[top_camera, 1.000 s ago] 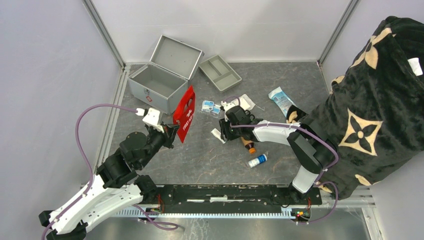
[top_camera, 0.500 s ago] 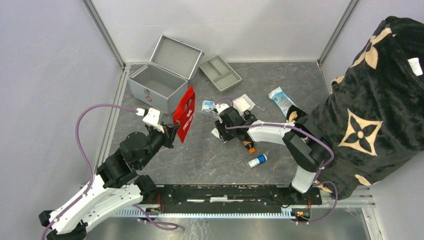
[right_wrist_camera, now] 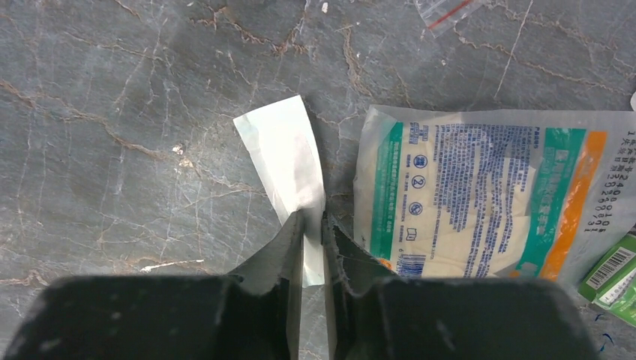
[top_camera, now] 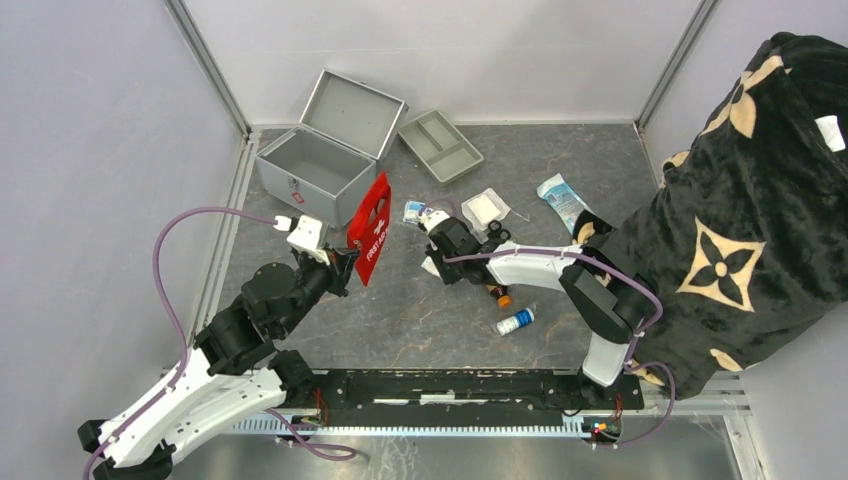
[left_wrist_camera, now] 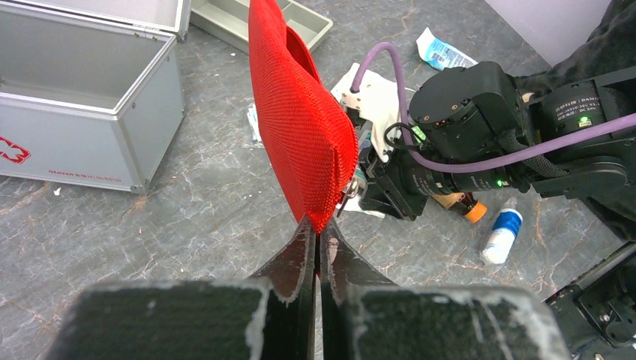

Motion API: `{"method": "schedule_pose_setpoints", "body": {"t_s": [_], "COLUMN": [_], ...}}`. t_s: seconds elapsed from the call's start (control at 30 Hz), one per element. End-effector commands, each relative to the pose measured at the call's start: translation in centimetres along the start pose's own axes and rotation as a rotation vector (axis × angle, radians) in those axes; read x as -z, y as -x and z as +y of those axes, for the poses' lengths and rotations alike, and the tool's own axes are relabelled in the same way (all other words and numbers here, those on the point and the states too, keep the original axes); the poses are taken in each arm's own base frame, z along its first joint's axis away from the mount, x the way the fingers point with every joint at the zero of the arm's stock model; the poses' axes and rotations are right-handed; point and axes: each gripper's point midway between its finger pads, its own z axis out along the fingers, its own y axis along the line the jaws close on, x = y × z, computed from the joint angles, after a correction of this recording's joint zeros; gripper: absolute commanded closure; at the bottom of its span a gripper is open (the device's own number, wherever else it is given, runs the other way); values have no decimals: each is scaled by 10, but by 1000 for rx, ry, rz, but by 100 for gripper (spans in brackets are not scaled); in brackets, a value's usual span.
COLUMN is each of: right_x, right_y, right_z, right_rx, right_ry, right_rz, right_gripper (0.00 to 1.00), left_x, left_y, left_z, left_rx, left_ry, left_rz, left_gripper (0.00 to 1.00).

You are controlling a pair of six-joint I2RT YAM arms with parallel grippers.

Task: Organize the medicine kit
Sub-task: Pick up the medical item at the center of the board.

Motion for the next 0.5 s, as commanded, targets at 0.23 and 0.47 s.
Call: {"method": "schedule_pose_setpoints", "body": {"t_s": [0.23, 0.47], "right_x": [16, 40], "right_y": [-13, 18], "right_z": [3, 10], "right_rx": [15, 2], "right_ry": [34, 87], "right_rz": [26, -99], "right_gripper": [96, 100], "left_x": [-1, -1], "left_y": [8, 6], "left_z": [-1, -1], "left_rx": [10, 10], "left_ry": [1, -1], "left_rz": [-32, -29], "left_gripper": [98, 98]}}
